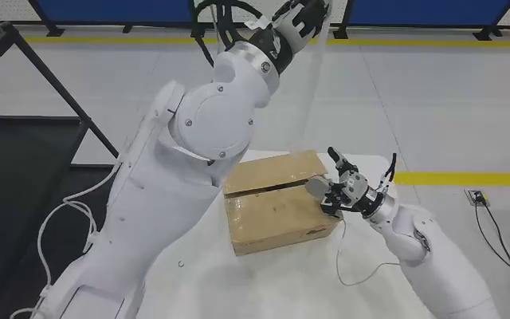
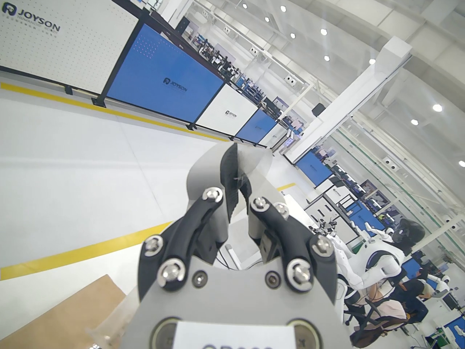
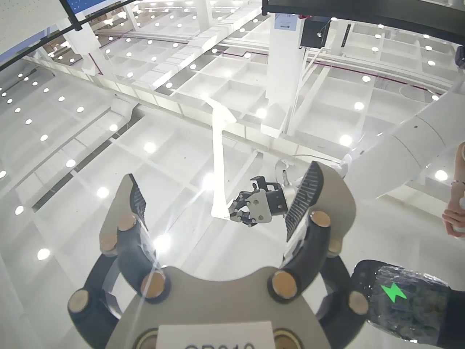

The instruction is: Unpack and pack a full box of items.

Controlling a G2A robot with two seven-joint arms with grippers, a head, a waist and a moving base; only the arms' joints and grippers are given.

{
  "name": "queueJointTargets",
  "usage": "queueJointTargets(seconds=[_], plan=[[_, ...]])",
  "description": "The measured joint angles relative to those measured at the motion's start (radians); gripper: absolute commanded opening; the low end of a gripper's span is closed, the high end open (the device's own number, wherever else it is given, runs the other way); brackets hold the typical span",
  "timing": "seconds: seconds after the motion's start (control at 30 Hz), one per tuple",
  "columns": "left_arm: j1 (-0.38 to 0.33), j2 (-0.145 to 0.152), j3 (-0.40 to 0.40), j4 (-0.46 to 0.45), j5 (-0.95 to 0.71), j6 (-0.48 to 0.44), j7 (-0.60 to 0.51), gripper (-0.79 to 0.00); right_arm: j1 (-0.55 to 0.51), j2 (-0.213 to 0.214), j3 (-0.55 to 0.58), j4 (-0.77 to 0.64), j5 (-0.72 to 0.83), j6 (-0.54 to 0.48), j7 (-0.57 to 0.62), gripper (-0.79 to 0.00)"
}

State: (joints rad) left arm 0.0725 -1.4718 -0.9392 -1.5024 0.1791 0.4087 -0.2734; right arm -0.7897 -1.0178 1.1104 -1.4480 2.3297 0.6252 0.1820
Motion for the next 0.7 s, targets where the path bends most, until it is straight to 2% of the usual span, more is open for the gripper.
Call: queueJointTargets(seconds=[0.03, 0.1, 0.27, 0.37, 0.47, 0.5, 0.7], plan=[[-0.004, -0.004, 0.005, 0.005, -0.004, -0.001, 0.004, -0.785, 0.006, -0.004, -0.001, 0.004, 0.009, -0.007, 0.002, -0.062], [-0.01, -0.01, 0.011, 0.011, -0.009, -0.002, 0.008, -0.785, 0.018, -0.009, -0.001, 0.018, 0.036, 0.004, -0.006, -0.12], [-0.022, -0.024, 0.02, 0.022, -0.021, -0.01, 0.021, -0.785, 0.062, -0.024, -0.016, 0.056, 0.087, 0.037, -0.049, -0.369], [-0.027, -0.031, 0.024, 0.028, -0.028, -0.014, 0.027, -0.785, 0.079, -0.034, -0.027, 0.071, 0.092, 0.036, -0.05, -0.471], [-0.03, -0.038, 0.028, 0.033, -0.03, -0.015, 0.03, -0.785, 0.087, -0.043, -0.029, 0.079, 0.085, 0.026, -0.029, -0.767], [-0.031, -0.04, 0.028, 0.035, -0.028, -0.015, 0.03, -0.785, 0.087, -0.045, -0.028, 0.081, 0.081, 0.024, -0.022, -0.785], [-0.035, -0.046, 0.015, 0.037, -0.01, -0.012, 0.026, -0.785, 0.06, -0.048, 0.006, 0.081, 0.056, 0.03, 0.022, -0.785]])
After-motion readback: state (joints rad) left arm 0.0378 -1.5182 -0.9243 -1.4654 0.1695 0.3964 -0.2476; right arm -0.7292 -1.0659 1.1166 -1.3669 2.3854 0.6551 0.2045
